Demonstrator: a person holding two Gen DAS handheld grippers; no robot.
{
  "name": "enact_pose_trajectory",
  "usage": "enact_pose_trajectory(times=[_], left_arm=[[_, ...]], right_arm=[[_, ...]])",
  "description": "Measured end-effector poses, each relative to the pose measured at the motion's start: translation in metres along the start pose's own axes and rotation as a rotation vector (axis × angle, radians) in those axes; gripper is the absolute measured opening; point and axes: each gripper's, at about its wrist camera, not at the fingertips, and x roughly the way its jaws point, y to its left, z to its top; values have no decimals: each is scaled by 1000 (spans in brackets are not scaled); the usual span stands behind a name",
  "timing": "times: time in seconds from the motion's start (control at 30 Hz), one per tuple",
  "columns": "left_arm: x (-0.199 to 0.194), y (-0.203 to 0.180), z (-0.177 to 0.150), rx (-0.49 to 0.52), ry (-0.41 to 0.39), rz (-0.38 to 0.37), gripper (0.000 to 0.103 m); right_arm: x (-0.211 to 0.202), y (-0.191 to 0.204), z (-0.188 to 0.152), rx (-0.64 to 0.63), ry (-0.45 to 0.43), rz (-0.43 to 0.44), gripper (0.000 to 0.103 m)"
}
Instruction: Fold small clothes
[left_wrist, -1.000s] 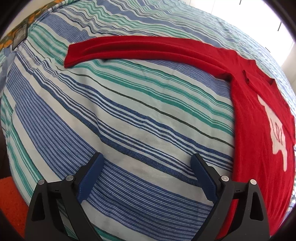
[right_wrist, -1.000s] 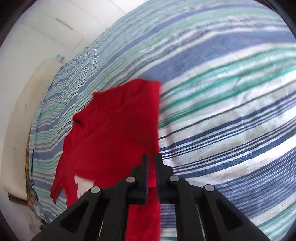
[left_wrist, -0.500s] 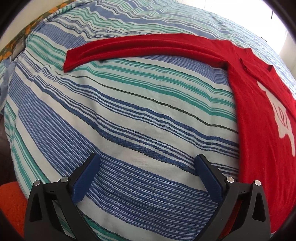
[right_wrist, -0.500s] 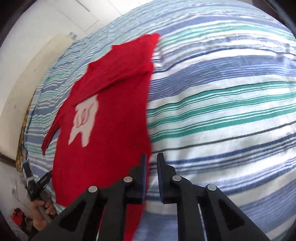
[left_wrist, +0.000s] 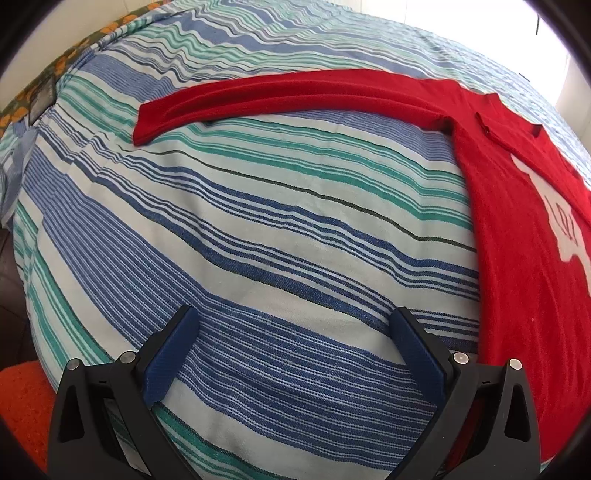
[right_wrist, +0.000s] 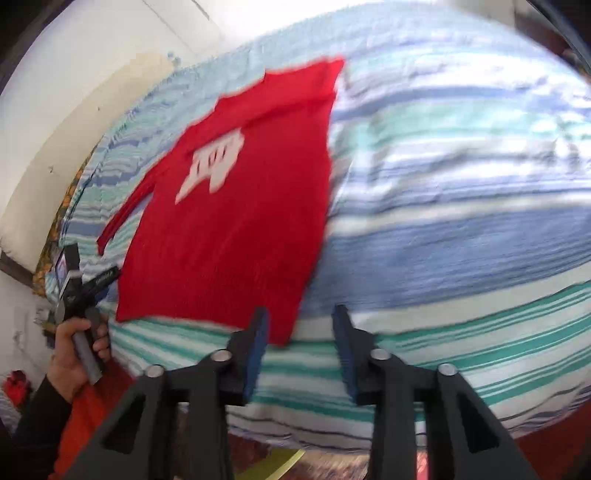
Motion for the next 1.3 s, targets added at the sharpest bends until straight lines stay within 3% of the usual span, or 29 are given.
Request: enact_pose_trajectory(times=[0.07, 0.17, 0.3, 0.37, 0.43, 0.5, 0.53, 0.6, 0.7, 1.3], left_arm=[[0, 0, -1, 3, -4, 1, 103], [-7, 2, 3, 6, -1, -20, 102], [-31, 11, 27, -37, -141, -159, 102], [-27, 11, 45, -20, -159, -113, 102], [-5, 13, 60, -11, -123, -75, 102], [35, 16, 63, -4, 13, -55, 103], [52, 19, 61, -9, 62, -79, 103], [44, 24, 57, -34, -26, -104, 103], [39, 17, 51, -7, -57, -54, 103], [39, 18, 48, -21, -86, -56, 103]], right_arm=[[-6, -9, 4, 24, -62, -52, 64], [1, -32, 5, 82, -49, -128, 65], [6, -55, 4, 175, -47, -103, 64], [9, -54, 4, 172, -44, -111, 65], [14, -51, 4, 156, -34, -123, 68], [19, -48, 3, 135, -24, -131, 72], [21, -47, 2, 129, -26, -133, 75], [24, -42, 1, 115, -31, -129, 81], [28, -36, -1, 79, -25, -151, 85], [40, -22, -4, 0, -20, -196, 98]])
